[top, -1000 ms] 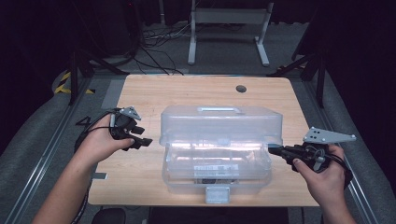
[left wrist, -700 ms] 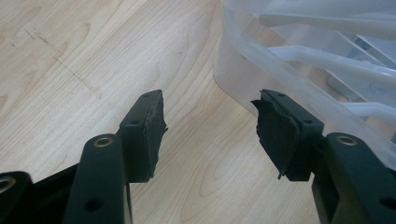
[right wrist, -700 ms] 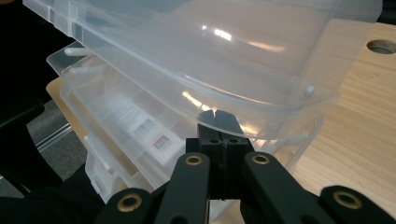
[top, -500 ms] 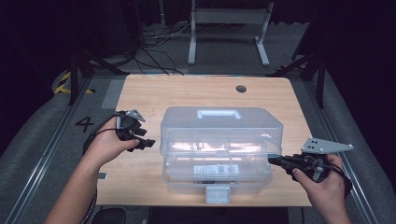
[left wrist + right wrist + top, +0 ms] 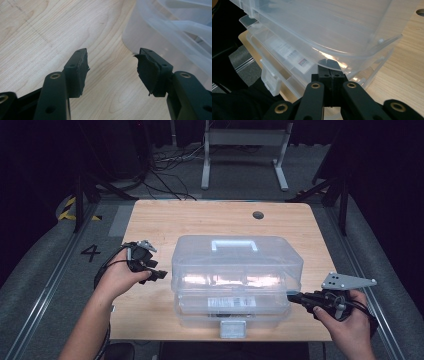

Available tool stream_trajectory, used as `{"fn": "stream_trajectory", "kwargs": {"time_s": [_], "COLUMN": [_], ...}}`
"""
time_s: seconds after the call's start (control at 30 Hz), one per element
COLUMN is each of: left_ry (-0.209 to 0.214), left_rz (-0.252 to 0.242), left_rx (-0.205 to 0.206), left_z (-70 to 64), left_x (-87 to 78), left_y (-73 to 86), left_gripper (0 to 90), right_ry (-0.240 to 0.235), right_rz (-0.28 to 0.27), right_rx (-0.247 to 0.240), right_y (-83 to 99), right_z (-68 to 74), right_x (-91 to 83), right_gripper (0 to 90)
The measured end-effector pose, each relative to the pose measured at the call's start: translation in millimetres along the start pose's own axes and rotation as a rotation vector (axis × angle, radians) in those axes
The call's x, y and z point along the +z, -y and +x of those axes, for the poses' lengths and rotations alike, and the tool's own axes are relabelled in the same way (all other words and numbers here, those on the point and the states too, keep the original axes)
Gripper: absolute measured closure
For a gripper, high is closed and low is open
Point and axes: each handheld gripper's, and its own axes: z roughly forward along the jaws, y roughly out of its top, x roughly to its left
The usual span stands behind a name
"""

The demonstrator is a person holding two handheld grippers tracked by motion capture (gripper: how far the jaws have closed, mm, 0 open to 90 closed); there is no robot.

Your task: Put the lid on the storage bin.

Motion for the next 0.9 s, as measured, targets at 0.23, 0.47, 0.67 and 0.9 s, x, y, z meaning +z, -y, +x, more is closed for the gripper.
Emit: {"fn": "stream_trajectory", "kwargs": {"time_s": [0.23, 0.47, 0.67, 0.9], "left_ry": [-0.038, -0.043, -0.044, -0.043], "left_rz": [0.02, -0.011, -0.015, 0.0], "left_rx": [-0.034, -0.059, -0.068, -0.066], "left_z": [7.4, 10.8, 11.4, 11.5], "left_x": [9.7, 15.5, 19.8, 25.2], "left_y": [1.0, 3.3, 7.6, 9.4], "left_gripper": [41.7, 41.7, 41.6, 41.6], "right_ry": [0.001, -0.006, -0.01, -0.012], "right_rz": [0.023, 0.03, 0.034, 0.047], "right_rx": [-0.011, -0.01, -0.009, -0.008], "right_y": [1.6, 5.8, 7.6, 12.9], "right_z": [0.8, 1.6, 2.5, 3.8], "right_x": [-1.7, -1.7, -3.6, -5.2], "right_gripper": [90.0, 90.0, 89.9, 90.0]}}
